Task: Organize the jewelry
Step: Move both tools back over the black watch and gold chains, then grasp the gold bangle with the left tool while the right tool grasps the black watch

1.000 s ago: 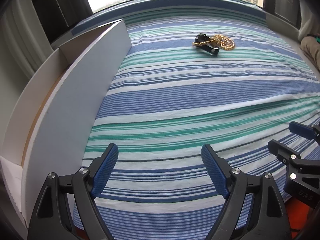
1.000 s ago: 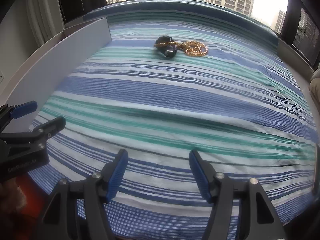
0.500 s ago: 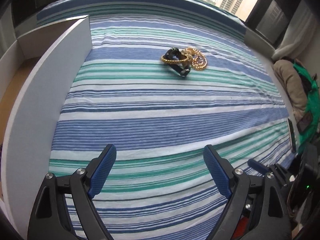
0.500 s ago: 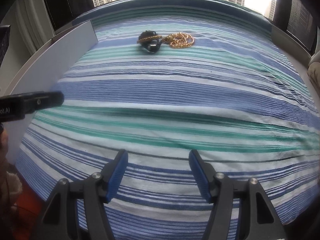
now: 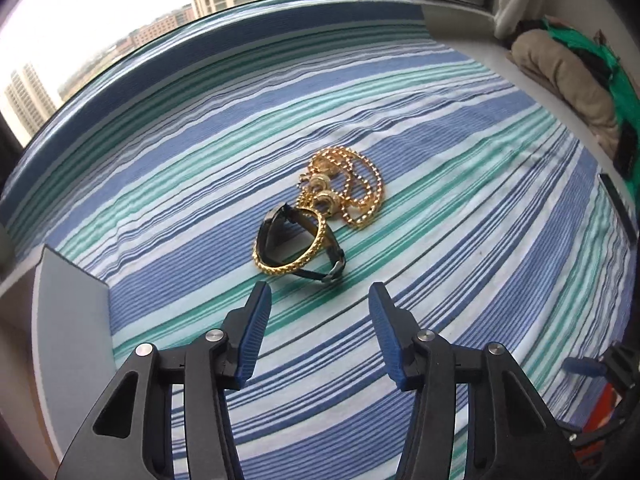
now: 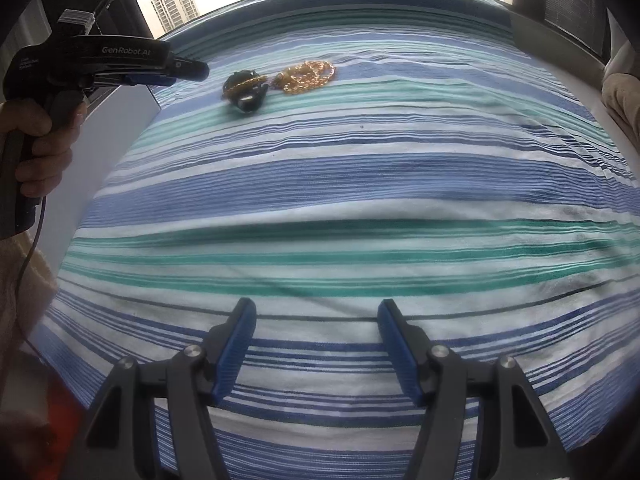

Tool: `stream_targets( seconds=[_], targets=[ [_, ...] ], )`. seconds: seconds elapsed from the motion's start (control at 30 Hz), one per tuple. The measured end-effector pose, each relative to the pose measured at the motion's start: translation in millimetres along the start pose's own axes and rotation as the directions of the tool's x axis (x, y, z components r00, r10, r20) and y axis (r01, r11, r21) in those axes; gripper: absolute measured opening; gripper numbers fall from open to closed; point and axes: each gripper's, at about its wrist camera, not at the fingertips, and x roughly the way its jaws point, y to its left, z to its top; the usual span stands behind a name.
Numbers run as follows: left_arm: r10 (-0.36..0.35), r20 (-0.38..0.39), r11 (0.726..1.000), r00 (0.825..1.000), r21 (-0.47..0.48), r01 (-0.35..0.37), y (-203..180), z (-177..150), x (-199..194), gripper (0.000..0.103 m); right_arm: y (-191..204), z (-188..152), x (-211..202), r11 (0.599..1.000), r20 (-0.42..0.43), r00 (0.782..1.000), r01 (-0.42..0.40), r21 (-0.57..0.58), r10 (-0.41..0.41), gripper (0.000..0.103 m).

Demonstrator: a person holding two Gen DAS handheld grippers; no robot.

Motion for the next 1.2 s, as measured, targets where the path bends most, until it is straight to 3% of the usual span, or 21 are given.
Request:
stream_targets(
  seconds=[0.17,0.37,0.4,0.47,0.53,0.7,0.8,0.93,1.03,1.2],
  targets=[
    [0.007,-0.016,0.999,1.0,0.043,-0.006,5,15,28,0.032,-6,-1,1,1.0,0.001,1.0,-0.014,0.013,0.014,0.064],
    [-0.009,-0.024,0.994,1.0,0.11,0.012,-3,22,50,0.028,-6,3,3,1.0,0.003,1.0,-0.02,0.016,0.02,0.064],
    [-0.017,-0.013,0.995,1.0,0.103,0.018,-2,23,50,0.027,-7,4,4,1.0,0.003,1.0,-0.021,0.018,0.021,0.064],
    [-0.042,-0.03,0.998,0.999,0.053,0.043,4,28,55,0.012,-7,4,5,0.999,0.003,1.0,-0.024,0.023,0.024,0.064],
    [-0.097,-0.038,0.995,0.995,-0.012,0.097,12,29,54,0.005,-7,3,5,0.999,0.002,1.0,-0.025,0.025,0.025,0.064],
    [-0.127,-0.015,0.983,0.992,-0.135,0.124,26,12,38,0.004,-14,1,1,0.999,0.004,1.0,-0.022,0.038,0.022,0.064],
    [-0.175,0.051,0.951,0.983,-0.25,0.182,43,1,14,0.004,-16,1,-2,0.999,0.011,1.0,-0.018,0.048,0.017,0.064],
    [-0.159,0.12,0.92,0.98,-0.341,0.191,63,-16,-20,0.004,-16,0,-4,0.999,0.02,1.0,-0.011,0.048,0.01,0.064],
    [-0.116,0.129,0.912,0.985,-0.379,0.157,72,-30,-41,0.004,-14,-2,-4,0.999,0.019,1.0,-0.01,0.047,0.009,0.064],
    [-0.026,0.048,0.939,0.998,-0.341,0.041,64,-80,-66,0.004,-3,-5,-10,1.0,0.027,1.0,-0.012,0.022,0.011,0.064]
  ],
)
